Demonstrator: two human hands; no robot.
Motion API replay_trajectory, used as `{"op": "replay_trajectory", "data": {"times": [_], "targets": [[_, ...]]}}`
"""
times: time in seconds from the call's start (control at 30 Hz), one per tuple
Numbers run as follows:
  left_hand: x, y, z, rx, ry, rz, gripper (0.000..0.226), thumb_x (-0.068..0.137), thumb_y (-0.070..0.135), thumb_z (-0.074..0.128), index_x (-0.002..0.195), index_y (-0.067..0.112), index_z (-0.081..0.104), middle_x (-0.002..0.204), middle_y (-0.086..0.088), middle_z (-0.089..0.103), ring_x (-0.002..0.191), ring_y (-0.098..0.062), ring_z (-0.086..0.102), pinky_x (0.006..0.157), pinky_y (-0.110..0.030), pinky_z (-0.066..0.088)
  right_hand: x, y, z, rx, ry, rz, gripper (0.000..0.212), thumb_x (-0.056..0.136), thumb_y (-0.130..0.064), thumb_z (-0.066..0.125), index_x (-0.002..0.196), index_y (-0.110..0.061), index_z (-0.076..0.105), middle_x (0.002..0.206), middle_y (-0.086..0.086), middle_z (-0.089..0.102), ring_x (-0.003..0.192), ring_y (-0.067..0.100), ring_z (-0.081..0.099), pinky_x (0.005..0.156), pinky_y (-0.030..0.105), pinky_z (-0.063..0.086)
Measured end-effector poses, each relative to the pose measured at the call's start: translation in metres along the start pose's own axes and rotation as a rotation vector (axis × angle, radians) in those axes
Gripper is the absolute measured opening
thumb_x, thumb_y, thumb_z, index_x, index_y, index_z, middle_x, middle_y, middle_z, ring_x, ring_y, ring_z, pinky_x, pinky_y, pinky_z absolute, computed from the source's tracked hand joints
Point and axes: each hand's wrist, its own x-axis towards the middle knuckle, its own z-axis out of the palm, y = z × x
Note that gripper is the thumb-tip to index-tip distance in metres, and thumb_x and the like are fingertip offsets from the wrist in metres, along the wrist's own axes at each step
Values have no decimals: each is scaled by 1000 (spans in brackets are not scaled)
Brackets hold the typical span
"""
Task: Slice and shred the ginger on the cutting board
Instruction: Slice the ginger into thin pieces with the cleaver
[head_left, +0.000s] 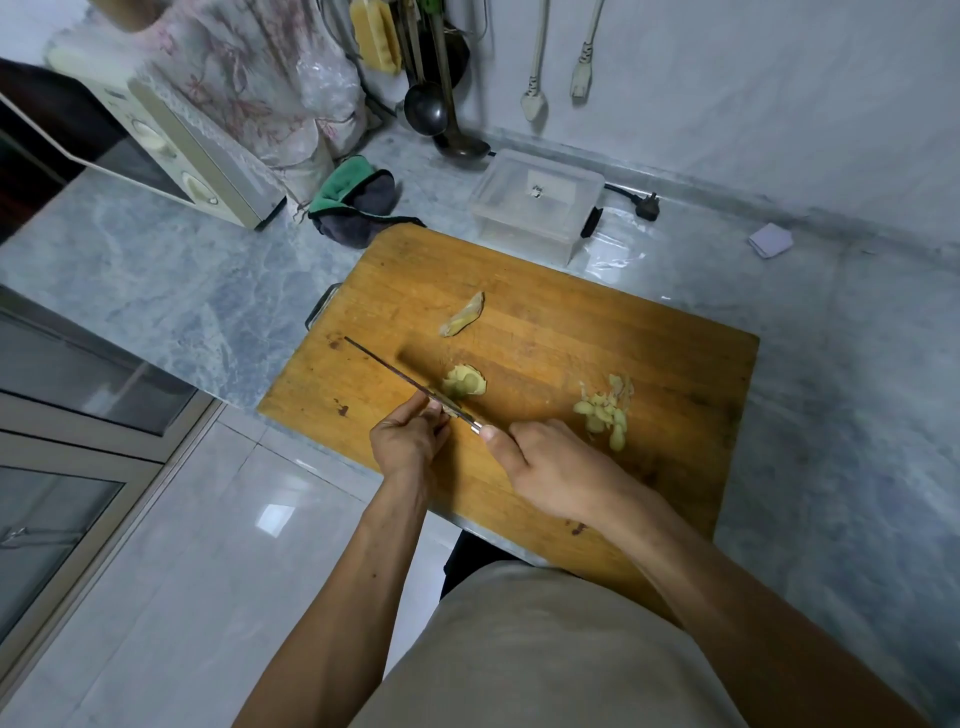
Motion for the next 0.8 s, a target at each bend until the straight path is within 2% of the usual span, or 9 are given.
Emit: {"op": "replay_trajectory", "data": {"times": [0.17, 0.33, 0.47, 0.6, 0.8], "targets": [[2, 0, 2, 29, 11, -6, 40, 91, -17, 40, 112, -1, 70, 84, -10, 71, 81, -22, 69, 82, -38, 60, -3, -3, 0, -43, -1, 0, 53, 104, -60, 25, 70, -23, 41, 81, 7, 53, 67, 22, 53, 53, 32, 33], [3, 0, 4, 33, 25, -6, 42, 91, -18, 39, 109, 1, 72, 84, -9, 72, 81, -22, 69, 85, -42, 59, -5, -8, -2, -43, 4, 12, 55, 104, -59, 26, 70, -20, 45, 78, 7, 55, 63, 23, 55, 51, 32, 36], [2, 2, 5, 33, 38, -13, 40, 92, -16, 40, 103, 4, 73, 91, -13, 72, 94, -31, 70, 86, -44, 59, -8, -10, -2, -36, -6, 24, 53, 105, -58, 25, 73, -21, 45, 83, 7, 55, 66, 22, 56, 52, 33, 39], [0, 2, 5, 38, 42, -14, 40, 92, -16, 40, 109, 2, 72, 93, -13, 73, 98, -31, 70, 85, -43, 60, -6, -12, -3, -40, -17, 35, 53, 105, -58, 24, 72, -22, 44, 88, 8, 54, 67, 22, 55, 50, 32, 36], [-1, 3, 6, 42, 30, -8, 40, 91, -17, 38, 108, 0, 71, 96, -16, 72, 102, -34, 69, 87, -46, 59, -2, -13, -5, -59, -38, 44, 53, 105, -58, 23, 71, -22, 43, 80, 4, 50, 64, 18, 51, 48, 30, 29]]}}
